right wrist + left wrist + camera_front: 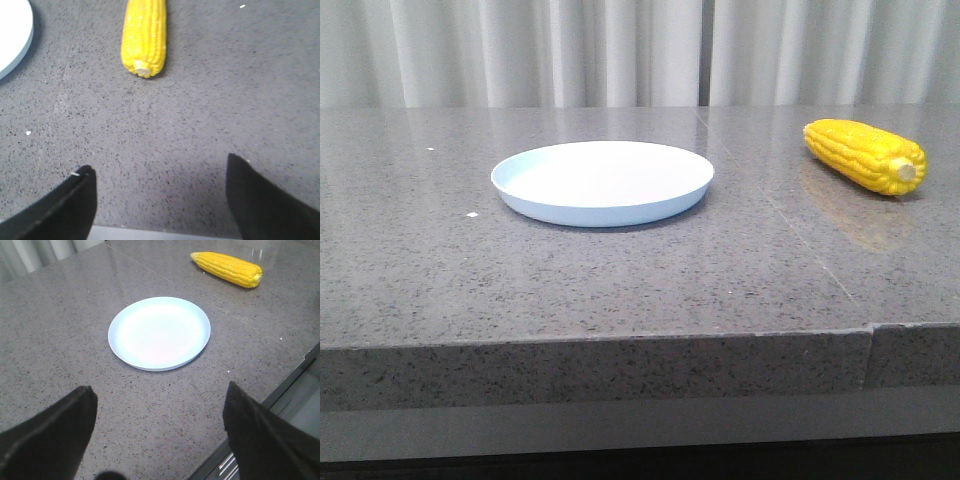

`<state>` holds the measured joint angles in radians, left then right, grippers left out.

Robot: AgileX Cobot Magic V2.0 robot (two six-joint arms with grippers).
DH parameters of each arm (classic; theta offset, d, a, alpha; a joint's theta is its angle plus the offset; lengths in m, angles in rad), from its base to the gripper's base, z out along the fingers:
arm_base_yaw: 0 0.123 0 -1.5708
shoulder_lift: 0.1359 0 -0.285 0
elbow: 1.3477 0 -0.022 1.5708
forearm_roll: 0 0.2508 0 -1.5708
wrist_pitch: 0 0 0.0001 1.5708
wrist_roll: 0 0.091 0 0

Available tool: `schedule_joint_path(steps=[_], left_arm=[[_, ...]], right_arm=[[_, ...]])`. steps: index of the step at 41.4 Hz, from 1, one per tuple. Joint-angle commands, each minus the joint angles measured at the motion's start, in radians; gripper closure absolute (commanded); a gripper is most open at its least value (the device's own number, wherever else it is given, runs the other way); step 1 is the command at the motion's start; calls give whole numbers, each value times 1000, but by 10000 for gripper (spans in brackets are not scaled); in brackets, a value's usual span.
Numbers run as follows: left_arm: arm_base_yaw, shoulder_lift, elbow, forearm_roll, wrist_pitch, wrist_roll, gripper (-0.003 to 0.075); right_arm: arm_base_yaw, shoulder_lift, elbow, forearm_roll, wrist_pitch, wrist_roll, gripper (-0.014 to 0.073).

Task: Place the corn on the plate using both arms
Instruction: 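Lower the right gripper over the yellow corn cob and grasp it, then carry the corn with the right gripper onto the white plate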

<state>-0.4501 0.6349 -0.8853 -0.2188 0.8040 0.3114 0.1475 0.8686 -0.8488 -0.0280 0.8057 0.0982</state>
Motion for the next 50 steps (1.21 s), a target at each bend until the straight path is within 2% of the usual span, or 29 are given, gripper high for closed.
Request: schedule_joint_path(steps=[1, 24, 34, 42, 46, 50], left_arm=[[-8, 2, -25, -15, -67, -8, 205], [-8, 2, -25, -15, -67, -8, 205], [-8, 2, -25, -15, -67, -8, 205], [-8, 2, -25, -15, -67, -8, 205], [-8, 2, -25, -15, -67, -8, 205], [-8, 2, -25, -15, -67, -8, 205]], right_arm=[[7, 119, -100, 5, -31, -11, -17], [7, 708, -537, 45, -34, -14, -8], [7, 862, -658, 44, -28, -14, -8], [7, 920, -689, 44, -18, -14, -1], [6, 934, -694, 43, 4, -14, 83], [6, 942, -694, 43, 25, -14, 233]])
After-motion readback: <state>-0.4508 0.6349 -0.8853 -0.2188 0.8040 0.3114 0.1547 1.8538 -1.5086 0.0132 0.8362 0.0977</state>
